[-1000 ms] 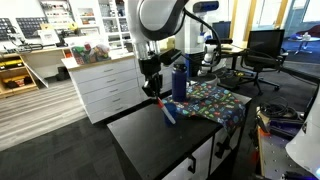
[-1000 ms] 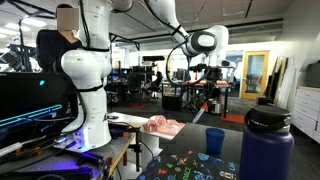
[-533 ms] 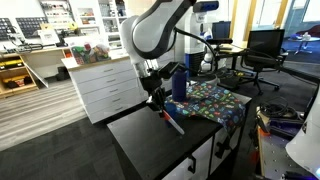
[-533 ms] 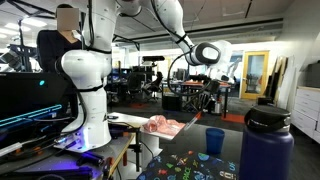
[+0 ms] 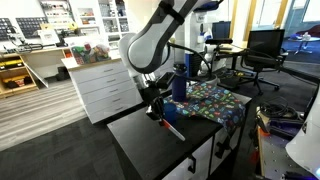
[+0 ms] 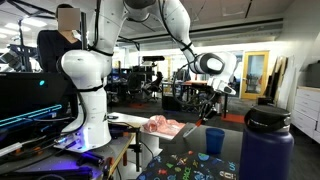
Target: Remove the marker from the cup and put it on the table
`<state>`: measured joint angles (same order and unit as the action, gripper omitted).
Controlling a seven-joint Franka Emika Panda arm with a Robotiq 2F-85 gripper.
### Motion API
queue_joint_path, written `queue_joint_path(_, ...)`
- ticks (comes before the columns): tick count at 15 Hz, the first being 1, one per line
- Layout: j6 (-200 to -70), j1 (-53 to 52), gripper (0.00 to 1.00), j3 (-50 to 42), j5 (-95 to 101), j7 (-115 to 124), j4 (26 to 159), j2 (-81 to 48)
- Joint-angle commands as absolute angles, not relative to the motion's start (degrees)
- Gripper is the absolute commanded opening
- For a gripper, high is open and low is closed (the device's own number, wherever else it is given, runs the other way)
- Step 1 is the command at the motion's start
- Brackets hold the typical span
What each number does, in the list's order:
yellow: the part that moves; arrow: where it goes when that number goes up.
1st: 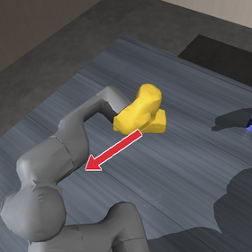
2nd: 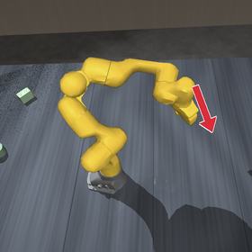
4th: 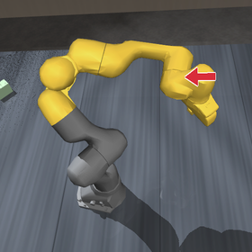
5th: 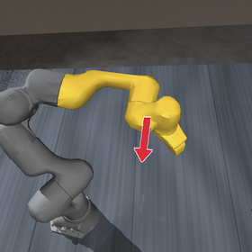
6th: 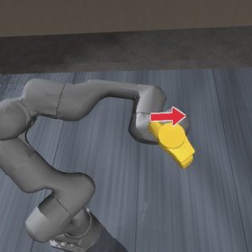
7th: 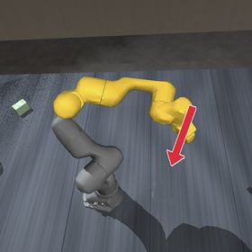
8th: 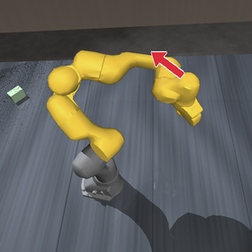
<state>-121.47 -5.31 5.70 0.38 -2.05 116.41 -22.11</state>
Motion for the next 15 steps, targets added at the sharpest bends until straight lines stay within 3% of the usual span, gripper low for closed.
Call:
queue_joint_path(1,-119.59,-5.07,0.48,6.19,-0.64,-4.24,114.3,-23.34)
queue_joint_path(3,-119.51,-5.08,0.54,6.22,-0.59,-4.61,113.94,-23.67)
queue_joint_path(10,-120.07,-4.83,0.98,6.34,-1.45,-5.67,113.99,-22.77)
queue_joint_path(15,-124.44,-4.97,1.0,5.95,-0.23,-5.86,114.72,-20.68)
